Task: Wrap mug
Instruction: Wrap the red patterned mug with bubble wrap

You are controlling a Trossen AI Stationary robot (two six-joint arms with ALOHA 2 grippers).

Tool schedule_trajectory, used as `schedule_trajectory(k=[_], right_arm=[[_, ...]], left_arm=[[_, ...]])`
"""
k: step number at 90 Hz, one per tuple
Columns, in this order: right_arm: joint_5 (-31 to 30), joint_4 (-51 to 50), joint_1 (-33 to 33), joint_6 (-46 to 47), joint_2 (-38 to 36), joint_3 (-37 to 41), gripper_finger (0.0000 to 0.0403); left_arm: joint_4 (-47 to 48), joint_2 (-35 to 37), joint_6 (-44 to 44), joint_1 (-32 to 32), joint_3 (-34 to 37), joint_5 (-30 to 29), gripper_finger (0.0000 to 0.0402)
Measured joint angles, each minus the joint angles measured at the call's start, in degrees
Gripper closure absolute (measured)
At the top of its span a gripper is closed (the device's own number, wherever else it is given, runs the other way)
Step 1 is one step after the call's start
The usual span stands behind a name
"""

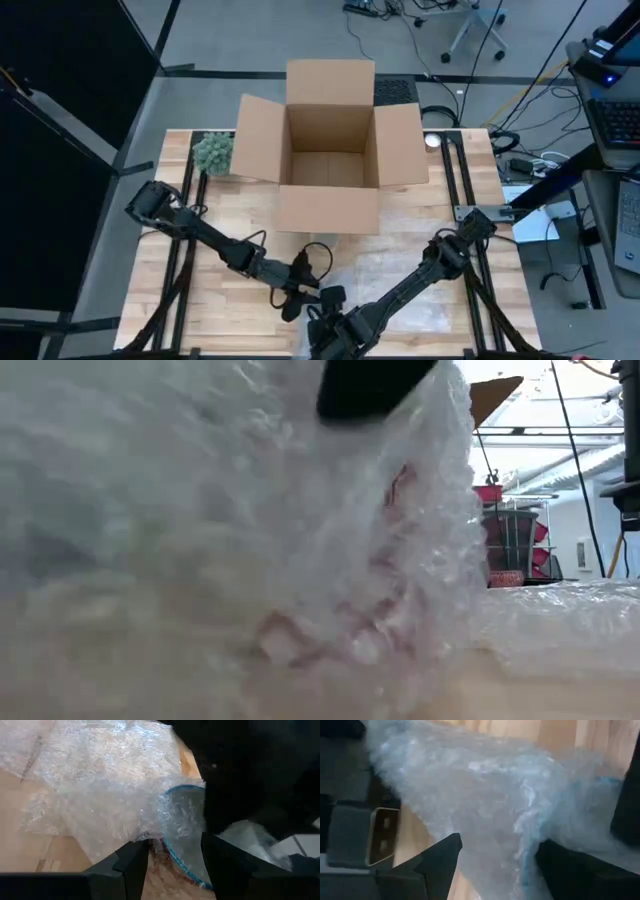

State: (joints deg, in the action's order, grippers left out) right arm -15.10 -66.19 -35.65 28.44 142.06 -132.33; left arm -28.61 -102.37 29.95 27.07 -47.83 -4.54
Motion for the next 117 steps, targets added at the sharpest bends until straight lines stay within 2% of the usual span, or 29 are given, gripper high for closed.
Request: schedule_trajectory(k=[29, 48, 71, 93, 105, 117], right_arm=[[-1.83, 0.66, -0.10, 0.55, 0.70, 0.15, 0.0161], [-1.74, 0.72, -0.05, 0.90, 0.75, 0.24, 0.0161], [-1.65, 0.69, -0.03, 0.82, 0.86, 0.28, 0.0161], [-1.28, 0.65, -0.03, -0.21, 0.90, 0.33, 0.0161], [-1.22, 0.65, 0.03, -0.61, 0.94, 0.35, 0.0161], [-1.16, 0.63, 0.02, -0.60, 0.98, 0.36, 0.0161]], left_arm=[[1.57, 1.12, -0.33, 0.07, -0.76, 1.38, 0.0235], [17.13, 7.85, -1.62, 0.98, -3.70, -2.04, 0.0235], [30.22, 17.51, -0.53, 2.47, -3.80, -6.11, 0.0235], [46.99, 21.99, 1.08, 11.02, -3.80, -6.83, 0.0235], [48.36, 20.92, 3.53, 16.47, -2.95, -7.48, 0.0235], [49.00, 16.56, 9.26, 19.37, -0.94, -7.72, 0.0235]])
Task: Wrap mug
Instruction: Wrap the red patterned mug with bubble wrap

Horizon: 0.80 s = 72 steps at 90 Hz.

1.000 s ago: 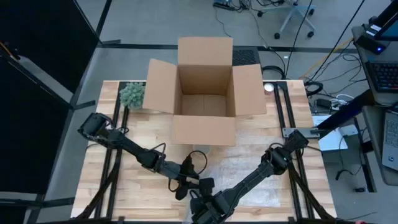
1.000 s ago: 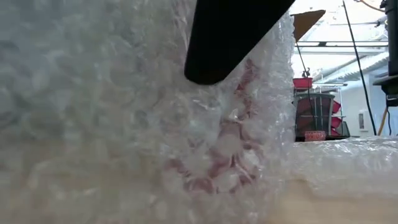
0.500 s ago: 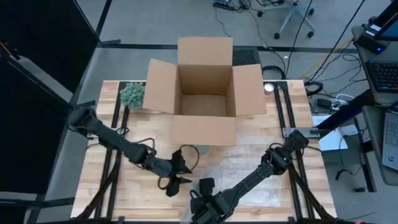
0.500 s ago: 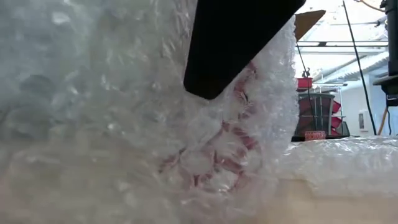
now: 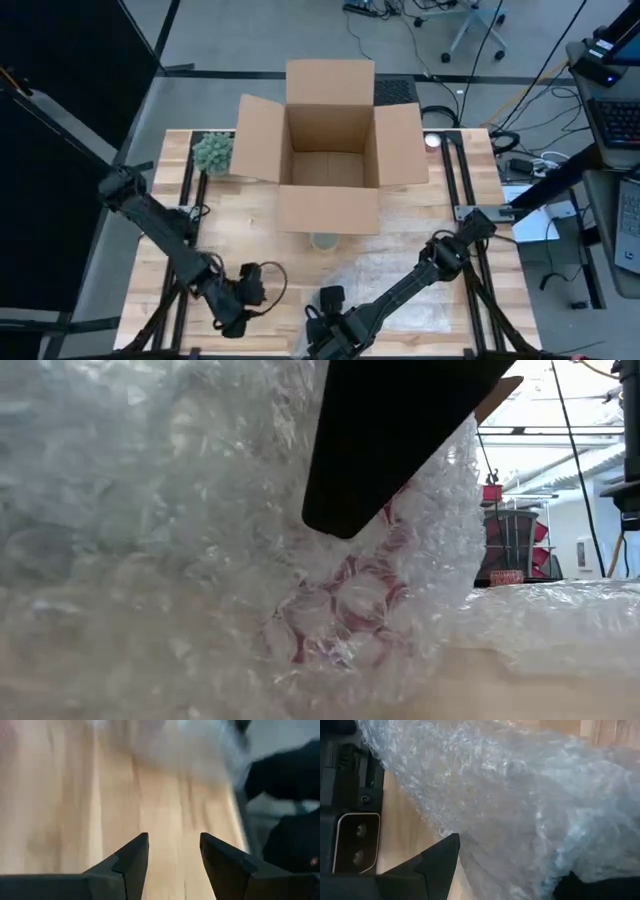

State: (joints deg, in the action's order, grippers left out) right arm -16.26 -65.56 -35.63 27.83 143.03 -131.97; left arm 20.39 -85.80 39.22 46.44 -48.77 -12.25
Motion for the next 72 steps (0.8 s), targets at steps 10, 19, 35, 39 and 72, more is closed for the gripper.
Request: schedule_trajectory(k=[10, 19, 35, 39, 72], right_arm=[[0.03, 0.10, 0.06, 0.00, 0.01, 0.01, 0.0161], [0.05, 0.32, 0.06, 0.07, 0.01, 0.03, 0.0161], [0.03, 0.44, 0.03, 0.71, 0.01, 0.03, 0.0161], [0.05, 0.44, 0.04, 0.77, 0.01, 0.03, 0.0161], [-0.23, 0.50, 0.38, 0.39, 0.01, 0.03, 0.0161]], left_arm=[[-3.58, -5.23, 0.93, 0.77, 0.02, -0.71, 0.0235], [-9.95, -10.63, 0.17, 0.80, 0.02, -0.72, 0.0235], [-19.03, -17.27, -2.37, -1.41, -0.09, -1.49, 0.0235], [-21.21, -18.13, -2.93, -1.93, -0.09, -1.74, 0.0235], [-28.33, -20.43, -7.09, -2.38, 1.26, -2.82, 0.0235]])
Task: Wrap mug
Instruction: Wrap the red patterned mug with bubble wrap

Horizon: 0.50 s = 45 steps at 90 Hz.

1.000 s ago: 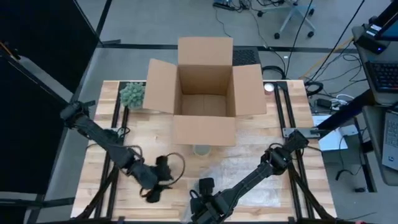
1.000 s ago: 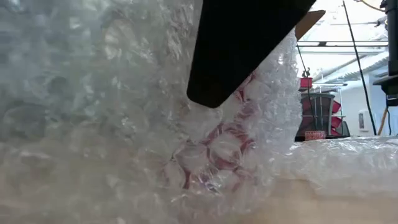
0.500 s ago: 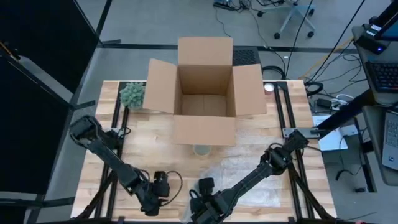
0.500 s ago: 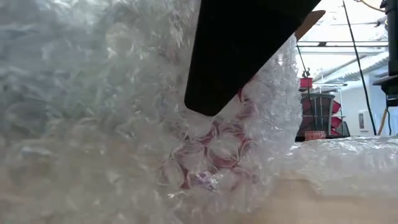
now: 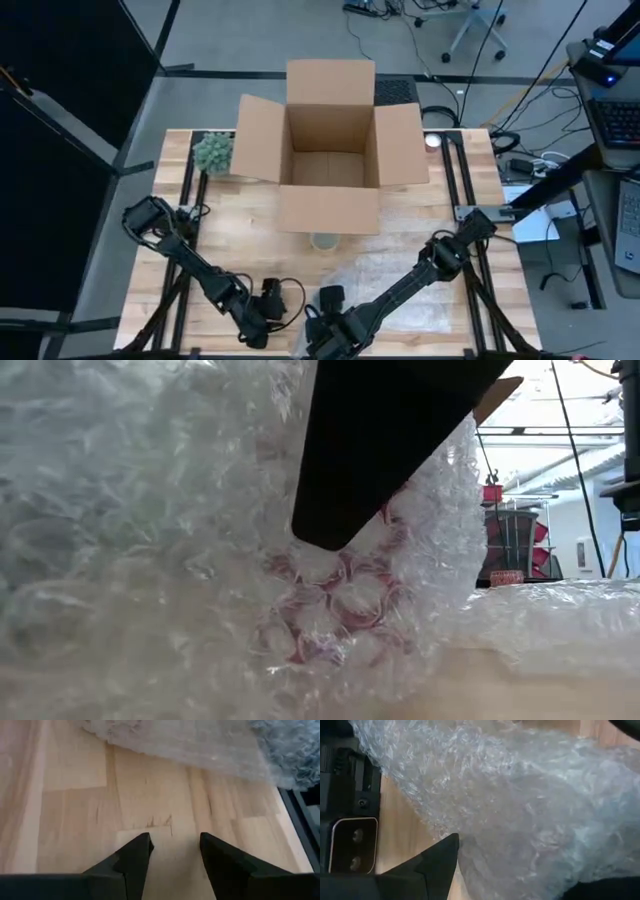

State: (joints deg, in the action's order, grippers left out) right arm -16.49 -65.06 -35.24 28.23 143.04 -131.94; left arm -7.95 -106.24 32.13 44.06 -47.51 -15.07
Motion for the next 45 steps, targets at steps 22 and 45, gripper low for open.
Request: schedule_trajectory(k=[22, 45], right_arm=[[-0.01, 0.02, 0.06, -0.04, 0.00, 0.00, 0.0161], [-0.07, -0.31, 0.07, 0.94, 0.00, 0.00, 0.0161]], left_arm=[[-15.43, -0.42, -5.10, -0.70, 0.14, 0.31, 0.0235], [-21.48, -0.50, -5.93, -4.55, -1.02, 0.65, 0.0235]])
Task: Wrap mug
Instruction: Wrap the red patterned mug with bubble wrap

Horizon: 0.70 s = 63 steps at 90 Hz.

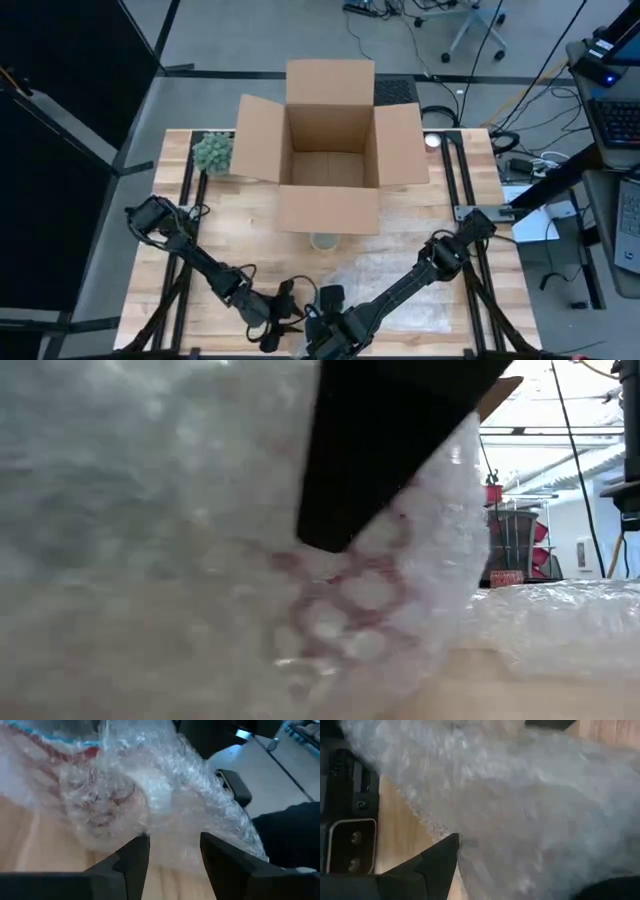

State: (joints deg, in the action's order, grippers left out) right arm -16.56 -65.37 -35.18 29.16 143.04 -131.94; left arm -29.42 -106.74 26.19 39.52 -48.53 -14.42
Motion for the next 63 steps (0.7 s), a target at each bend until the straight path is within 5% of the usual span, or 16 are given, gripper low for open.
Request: schedule_trajectory(k=[23, 63], right_arm=[[0.02, -0.21, -0.02, 0.38, -0.10, 0.00, 0.0161], [0.05, 0.74, 0.35, 0.18, 0.07, 0.00, 0.0161]], left_arm=[[-0.16, 0.45, -1.94, -1.32, -3.74, 5.12, 0.0235], [6.92, 1.34, 3.11, -0.31, -4.15, 5.19, 0.0235]])
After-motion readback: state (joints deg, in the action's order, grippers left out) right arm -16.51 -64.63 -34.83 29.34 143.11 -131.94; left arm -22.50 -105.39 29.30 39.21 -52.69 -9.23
